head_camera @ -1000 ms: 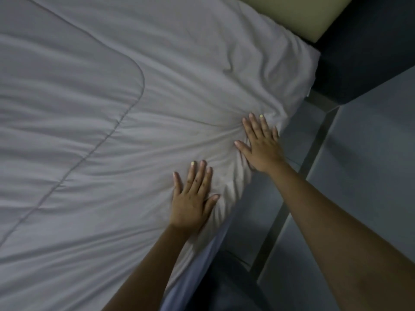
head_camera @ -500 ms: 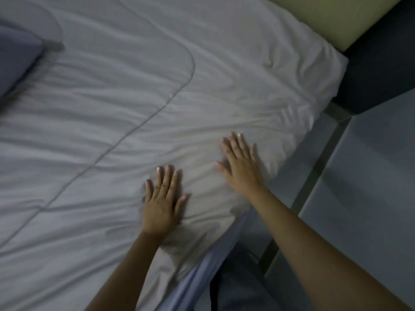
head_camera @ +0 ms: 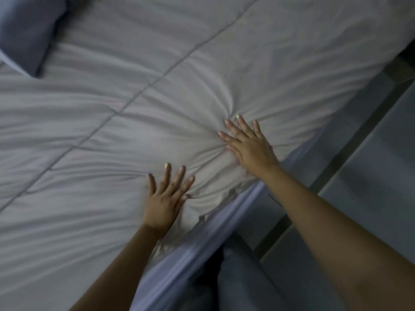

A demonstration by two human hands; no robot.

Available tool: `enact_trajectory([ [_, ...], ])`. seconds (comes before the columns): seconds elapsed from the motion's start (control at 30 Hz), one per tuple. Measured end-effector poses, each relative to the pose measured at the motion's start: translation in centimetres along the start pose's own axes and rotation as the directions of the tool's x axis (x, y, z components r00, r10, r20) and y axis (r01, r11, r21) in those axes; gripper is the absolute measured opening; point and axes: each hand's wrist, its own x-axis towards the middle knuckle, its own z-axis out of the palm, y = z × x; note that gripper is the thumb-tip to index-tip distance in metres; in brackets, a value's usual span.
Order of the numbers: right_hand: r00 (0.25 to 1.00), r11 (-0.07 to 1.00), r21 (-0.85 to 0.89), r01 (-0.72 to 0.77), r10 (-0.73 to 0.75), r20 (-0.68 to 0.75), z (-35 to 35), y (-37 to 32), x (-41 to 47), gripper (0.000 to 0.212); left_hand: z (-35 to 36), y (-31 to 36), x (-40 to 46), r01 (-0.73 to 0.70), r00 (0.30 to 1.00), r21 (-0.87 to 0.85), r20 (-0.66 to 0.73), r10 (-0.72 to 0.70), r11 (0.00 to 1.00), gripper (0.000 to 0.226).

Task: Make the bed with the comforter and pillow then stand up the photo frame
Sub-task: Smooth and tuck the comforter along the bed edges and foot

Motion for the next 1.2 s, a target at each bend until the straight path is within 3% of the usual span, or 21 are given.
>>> enact_trajectory([
  [0.17, 0.991, 0.995, 0.054, 0.086, -0.08, -0.106, -0.1, 1.2, -1.4, 0.051, -0.5, 3.1, -1.4, -0.034, 0.998, -0.185, -0.061, 0.023, 0.982, 0.046],
  [0.37, 0.973, 0.981, -0.147, -0.128, 0.153, 0.172, -1.2, -1.0, -1.6, 0.059, 0.4, 2.4, -1.1, -0.032, 0.997, 0.026, 0.074, 0.031, 0.999, 0.06],
  [0.53, 0.927, 0.942, -0.137, -0.307, 0.329, 0.18, -2.0, -5.9, -3.2, 0.079, 0.3, 0.8, -3.7, 0.007, 1.0, -0.05, 0.006, -0.007, 0.999, 0.071],
  [0.67, 0.982, 0.985, -0.029, -0.172, 0.174, 0.078, -0.9, -15.9, -4.8, 0.075, 0.3, -3.2, -10.6, 0.013, 0.999, -0.088, -0.03, -0.016, 0.996, 0.067],
  [0.8, 0.99, 0.999, -0.026, 0.024, -0.02, 0.141, 2.8, -25.6, -7.5, 0.066, 1.0, -8.9, -20.3, 0.077, 0.997, -0.054, -0.027, -0.079, 0.996, 0.071],
  [0.87, 0.987, 0.998, -0.05, 0.038, -0.03, 0.16, 4.4, -28.2, -8.3, 0.056, 1.5, -11.0, -25.0, 0.091, 0.996, 0.012, 0.011, -0.091, 0.996, 0.072],
  [1.0, 0.994, 0.998, -0.034, 0.046, -0.043, 0.103, 4.7, -29.1, -7.7, 0.042, 2.1, -11.8, -27.4, 0.092, 0.992, 0.048, 0.081, -0.096, 0.995, 0.054],
  [1.13, 0.992, 0.989, 0.078, 0.122, -0.121, -0.018, 5.2, -27.6, -10.3, 0.056, 2.8, -9.1, -28.0, 0.048, 0.999, -0.115, 0.01, -0.047, 0.992, 0.048],
  [1.2, 0.993, 0.992, 0.042, 0.121, -0.121, -0.01, 5.7, -27.1, -11.6, 0.055, 3.3, -7.4, -28.9, 0.071, 0.997, -0.124, 0.015, -0.07, 0.99, 0.048],
])
